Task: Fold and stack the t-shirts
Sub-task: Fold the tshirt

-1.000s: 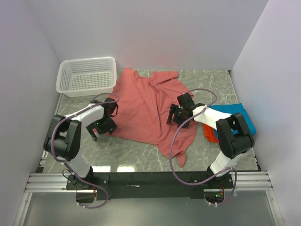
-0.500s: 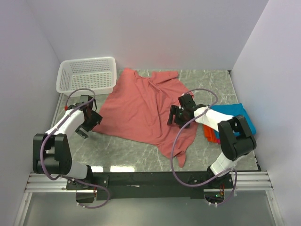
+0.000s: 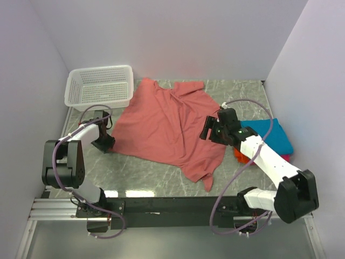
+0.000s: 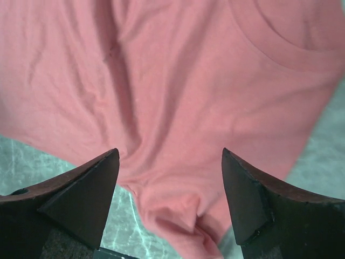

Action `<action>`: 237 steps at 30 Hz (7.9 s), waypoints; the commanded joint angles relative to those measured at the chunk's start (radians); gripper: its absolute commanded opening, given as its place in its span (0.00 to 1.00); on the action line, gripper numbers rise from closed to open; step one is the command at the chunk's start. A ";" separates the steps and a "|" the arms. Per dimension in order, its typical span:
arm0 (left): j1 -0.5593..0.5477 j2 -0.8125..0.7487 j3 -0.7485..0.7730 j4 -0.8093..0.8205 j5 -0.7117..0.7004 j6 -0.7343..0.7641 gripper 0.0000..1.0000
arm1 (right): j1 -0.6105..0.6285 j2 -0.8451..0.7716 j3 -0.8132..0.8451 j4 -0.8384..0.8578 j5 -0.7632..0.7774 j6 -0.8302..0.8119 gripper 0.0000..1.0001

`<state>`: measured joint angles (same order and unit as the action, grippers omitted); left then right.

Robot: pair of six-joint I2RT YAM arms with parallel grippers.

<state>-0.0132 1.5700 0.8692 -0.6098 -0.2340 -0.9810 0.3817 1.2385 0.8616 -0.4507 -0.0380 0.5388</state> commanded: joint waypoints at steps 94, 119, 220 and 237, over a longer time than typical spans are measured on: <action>-0.344 -0.578 1.076 0.214 -0.159 0.447 0.01 | -0.017 -0.303 1.320 -0.251 0.260 -0.568 0.00; -0.162 0.194 0.480 0.398 -0.267 0.101 0.00 | -0.221 0.456 0.671 0.139 0.113 -0.540 0.00; -0.087 0.209 0.301 0.251 0.032 0.168 0.99 | -0.127 0.470 0.240 -0.100 0.046 -0.088 0.85; -0.087 0.228 0.212 0.191 0.053 0.009 0.99 | -0.221 0.965 0.847 -0.337 0.055 -0.250 0.85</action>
<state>-0.0975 1.8042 1.1294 -0.3744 -0.2081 -0.8959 0.1848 2.1159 1.5967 -0.7464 -0.0010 0.3569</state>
